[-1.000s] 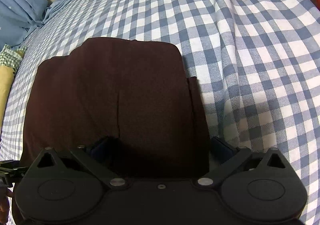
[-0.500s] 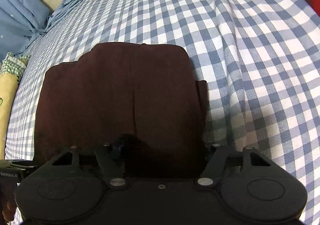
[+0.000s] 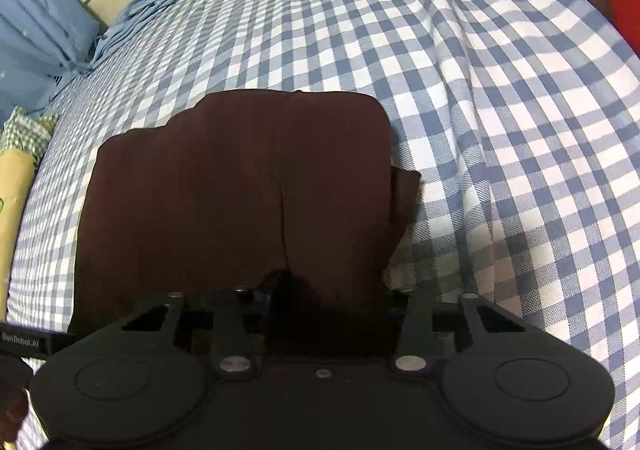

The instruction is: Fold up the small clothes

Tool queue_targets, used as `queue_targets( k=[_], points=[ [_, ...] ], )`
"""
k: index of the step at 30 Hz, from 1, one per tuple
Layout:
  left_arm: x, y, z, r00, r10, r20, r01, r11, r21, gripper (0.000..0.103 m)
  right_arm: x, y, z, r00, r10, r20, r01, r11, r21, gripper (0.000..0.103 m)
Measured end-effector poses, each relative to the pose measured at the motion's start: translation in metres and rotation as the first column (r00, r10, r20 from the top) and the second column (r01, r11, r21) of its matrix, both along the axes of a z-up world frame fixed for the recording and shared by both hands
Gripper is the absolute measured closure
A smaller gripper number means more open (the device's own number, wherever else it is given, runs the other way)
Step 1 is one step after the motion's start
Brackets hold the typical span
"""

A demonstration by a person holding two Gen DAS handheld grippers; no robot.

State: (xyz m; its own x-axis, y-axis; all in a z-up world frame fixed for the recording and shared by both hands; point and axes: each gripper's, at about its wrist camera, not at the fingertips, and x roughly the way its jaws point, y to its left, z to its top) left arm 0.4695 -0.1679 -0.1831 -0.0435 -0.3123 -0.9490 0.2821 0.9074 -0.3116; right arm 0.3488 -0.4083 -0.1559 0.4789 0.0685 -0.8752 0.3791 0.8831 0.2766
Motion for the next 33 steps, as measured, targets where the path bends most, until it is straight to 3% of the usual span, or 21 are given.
queue_targets(
  k=[8, 10, 11, 13, 17, 22, 29, 33],
  points=[
    [0.01, -0.009, 0.001, 1.0, -0.004, -0.024, 0.005, 1.0, 0.011, 0.001, -0.002, 0.006, 0.007, 1.0, 0.005, 0.009, -0.005, 0.999, -0.032, 0.069],
    [0.013, -0.005, -0.004, 0.999, 0.005, -0.036, -0.005, 1.0, 0.004, 0.001, -0.003, 0.007, 0.01, 1.0, 0.013, 0.012, -0.013, 0.999, -0.044, 0.074],
    [0.013, -0.004, -0.004, 0.999, 0.01, -0.037, -0.01, 1.0, 0.001, 0.001, -0.003, 0.008, 0.011, 1.0, 0.012, 0.01, -0.011, 0.998, -0.058, 0.082],
    [0.01, -0.002, -0.004, 0.999, 0.009, -0.034, -0.01, 1.0, -0.009, 0.001, -0.006, 0.006, 0.013, 1.0, 0.005, 0.012, -0.004, 0.998, -0.06, 0.083],
    [0.008, 0.004, 0.003, 1.0, 0.013, -0.011, -0.014, 0.999, -0.04, 0.019, -0.01, 0.006, 0.016, 1.0, 0.006, 0.029, -0.005, 0.999, -0.053, 0.083],
    [0.006, 0.017, 0.005, 0.998, 0.06, 0.0, -0.06, 0.996, -0.06, 0.031, -0.011, 0.006, 0.016, 1.0, 0.004, 0.03, -0.002, 0.998, -0.055, 0.083],
    [0.004, 0.03, 0.017, 0.995, 0.092, 0.045, -0.088, 0.991, -0.099, 0.065, -0.015, 0.006, 0.02, 0.999, 0.0, 0.051, 0.002, 1.0, -0.032, 0.085],
    [-0.004, 0.048, 0.033, 0.992, 0.091, 0.087, -0.079, 0.989, -0.128, 0.077, -0.016, 0.005, 0.028, 0.997, 0.038, 0.069, -0.037, 0.999, -0.016, 0.087]
  ],
)
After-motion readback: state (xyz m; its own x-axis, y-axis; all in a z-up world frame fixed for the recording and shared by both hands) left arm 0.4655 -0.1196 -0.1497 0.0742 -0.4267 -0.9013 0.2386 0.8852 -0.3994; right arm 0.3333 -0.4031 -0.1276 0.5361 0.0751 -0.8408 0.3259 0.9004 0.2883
